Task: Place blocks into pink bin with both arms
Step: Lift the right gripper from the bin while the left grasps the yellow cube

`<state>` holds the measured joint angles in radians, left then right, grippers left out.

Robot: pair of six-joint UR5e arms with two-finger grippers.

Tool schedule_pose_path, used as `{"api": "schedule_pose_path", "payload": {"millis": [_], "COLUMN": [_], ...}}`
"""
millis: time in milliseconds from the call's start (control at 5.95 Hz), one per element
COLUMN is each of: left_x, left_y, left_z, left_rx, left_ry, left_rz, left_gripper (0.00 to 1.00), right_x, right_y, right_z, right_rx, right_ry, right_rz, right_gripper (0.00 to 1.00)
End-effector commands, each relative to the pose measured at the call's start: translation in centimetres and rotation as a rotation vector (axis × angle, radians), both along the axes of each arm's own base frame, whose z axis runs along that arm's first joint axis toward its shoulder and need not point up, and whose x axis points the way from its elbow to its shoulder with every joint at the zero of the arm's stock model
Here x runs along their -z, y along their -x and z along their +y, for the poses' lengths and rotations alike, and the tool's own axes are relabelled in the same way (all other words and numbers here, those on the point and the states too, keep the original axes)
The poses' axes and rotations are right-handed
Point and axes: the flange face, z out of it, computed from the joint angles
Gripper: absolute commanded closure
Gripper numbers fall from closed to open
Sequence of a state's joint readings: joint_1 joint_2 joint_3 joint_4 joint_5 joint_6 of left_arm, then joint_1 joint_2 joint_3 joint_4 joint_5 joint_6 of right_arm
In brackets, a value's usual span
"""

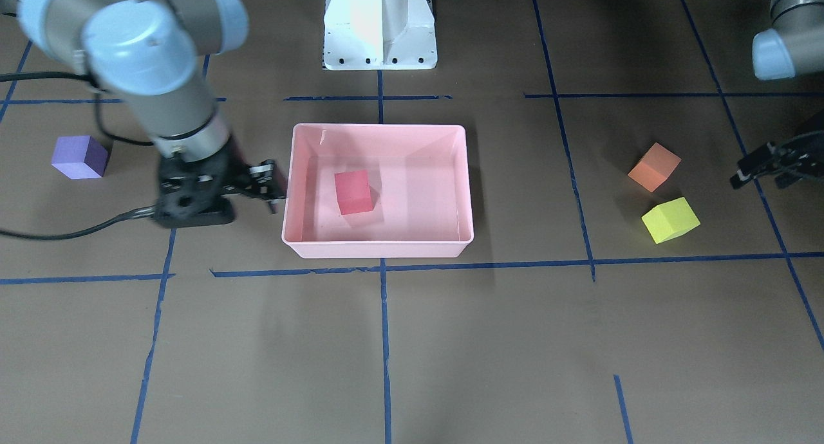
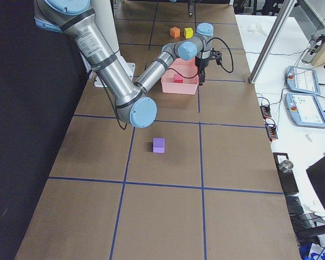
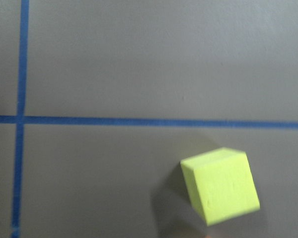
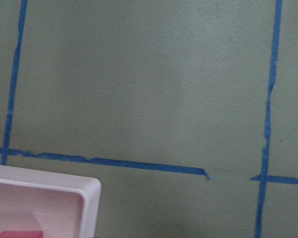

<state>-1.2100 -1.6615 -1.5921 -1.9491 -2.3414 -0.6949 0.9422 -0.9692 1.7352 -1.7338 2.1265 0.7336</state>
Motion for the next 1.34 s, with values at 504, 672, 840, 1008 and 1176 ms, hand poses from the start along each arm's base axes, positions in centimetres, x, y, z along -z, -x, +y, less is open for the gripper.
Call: {"api": "schedule_pose_path", "payload": {"millis": [504,672,840,1008,1176], "left_x": [-0.7,-1.7,-1.9,-2.3,-2.3], "left_y": [-11.1,-12.3,-12.6,-12.4,-12.3], "left_z": [-1.7,-1.2,-1.0,-0.9,-1.1], "left_rx": [-0.018,-0.035,-0.044,-0.037,-0.028], "left_ry": [0.078,0.086,0.084,0.087,0.071], "left_rz": [-0.03,-0.047,-0.051,-0.062,-0.078], "left_gripper": [0.0,0.0,0.01,0.18,0.54], "right_x": [-4.6,-5.0,-5.3,-5.3,-5.8], "right_y": [-7.4,-7.4,-7.5,-7.5,-7.6], "right_z": [0.8,0.9,1.0,1.1,1.1], "right_rx": [0.054,0.055,0.056,0.055,0.052], "right_ry": [-0.055,-0.051,-0.047,-0.048,-0.045], "right_rz": [-0.003,-0.001,0.001,0.003,0.01], "right_gripper": [0.0,0.0,0.0,0.0,0.0]}}
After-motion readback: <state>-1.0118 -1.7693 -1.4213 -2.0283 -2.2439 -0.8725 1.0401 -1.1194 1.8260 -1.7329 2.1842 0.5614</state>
